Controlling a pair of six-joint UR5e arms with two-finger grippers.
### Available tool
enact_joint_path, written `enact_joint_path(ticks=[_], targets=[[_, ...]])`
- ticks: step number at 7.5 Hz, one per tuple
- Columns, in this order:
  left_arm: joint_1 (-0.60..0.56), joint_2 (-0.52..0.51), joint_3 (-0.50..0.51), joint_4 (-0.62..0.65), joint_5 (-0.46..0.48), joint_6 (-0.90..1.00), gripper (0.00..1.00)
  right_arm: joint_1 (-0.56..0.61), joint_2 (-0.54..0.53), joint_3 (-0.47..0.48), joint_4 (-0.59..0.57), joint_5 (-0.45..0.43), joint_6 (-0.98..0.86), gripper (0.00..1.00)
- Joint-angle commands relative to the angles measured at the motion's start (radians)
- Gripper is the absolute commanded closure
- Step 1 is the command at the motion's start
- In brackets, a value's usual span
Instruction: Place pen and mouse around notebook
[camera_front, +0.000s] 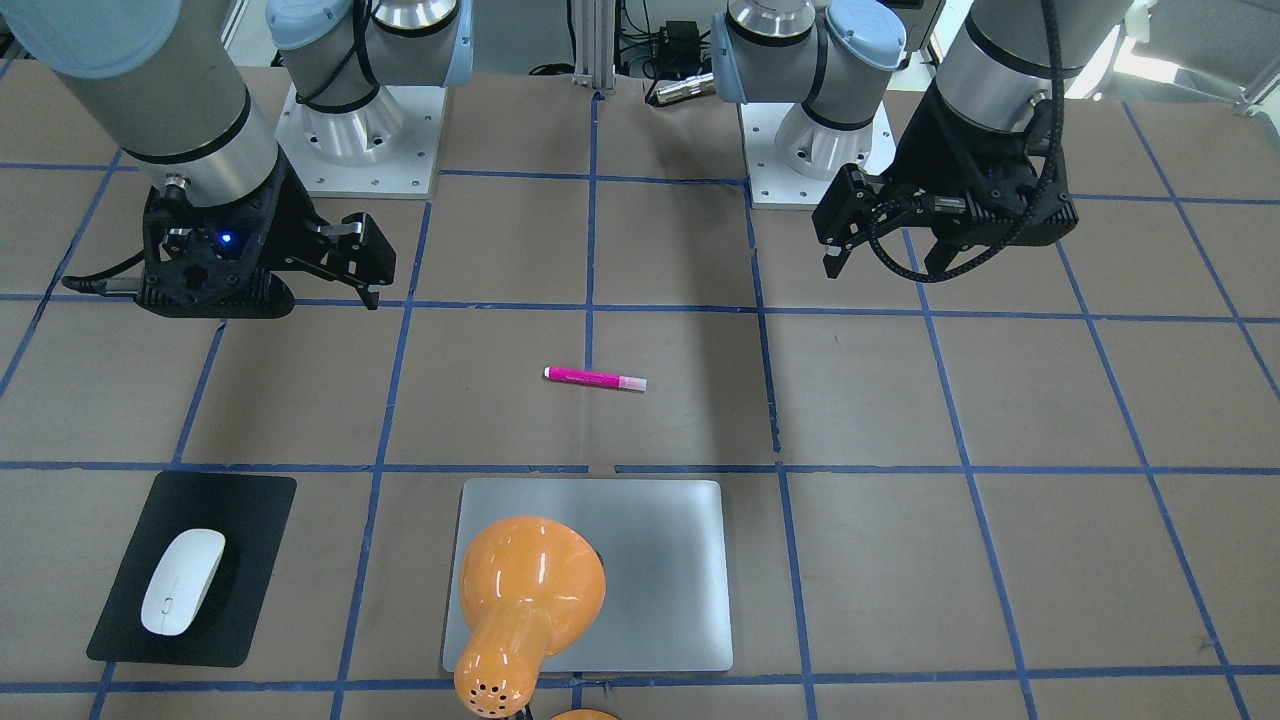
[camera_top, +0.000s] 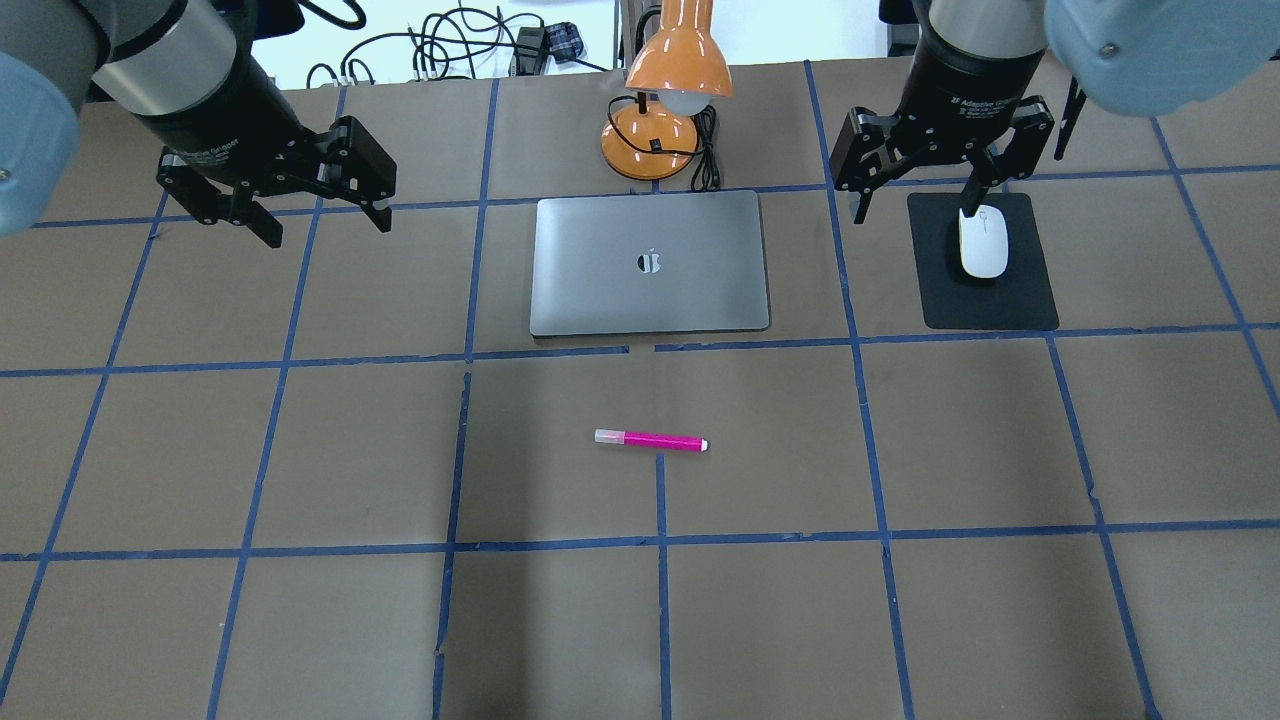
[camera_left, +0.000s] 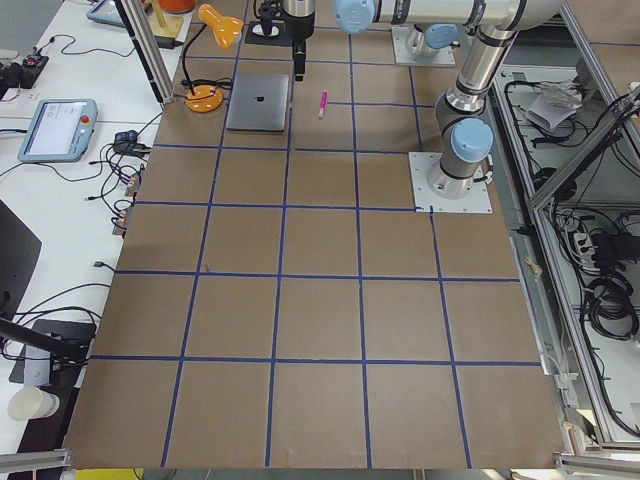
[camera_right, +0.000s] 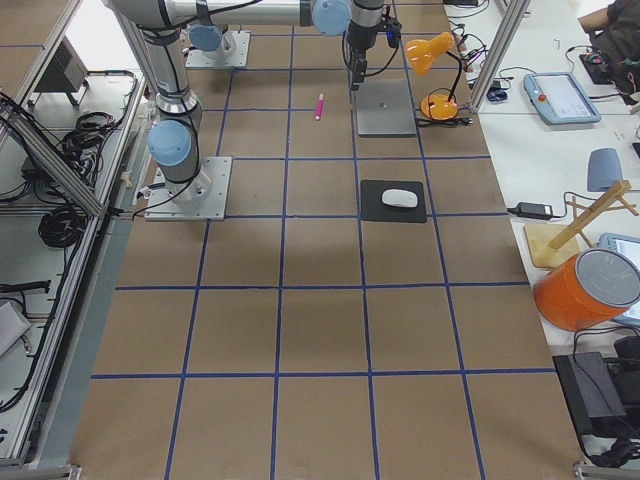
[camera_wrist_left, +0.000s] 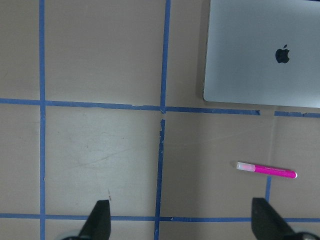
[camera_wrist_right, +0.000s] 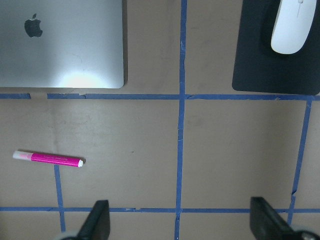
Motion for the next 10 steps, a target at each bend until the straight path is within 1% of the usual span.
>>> enact_joint_path(ticks=[1, 8, 10], targets=[[0.000, 0.000, 0.001, 0.000, 0.001, 0.001, 0.00, -0.001, 0.001, 0.002, 0.000, 0.000, 0.004, 0.00], [0.000, 0.002, 0.006, -0.001, 0.002, 0.000, 0.00, -0.002, 0.001, 0.008, 0.000, -0.003, 0.006, 0.00], [0.000, 0.002, 0.006, -0.001, 0.002, 0.001, 0.00, 0.001, -0.016, 0.013, -0.004, -0.011, 0.007, 0.00]])
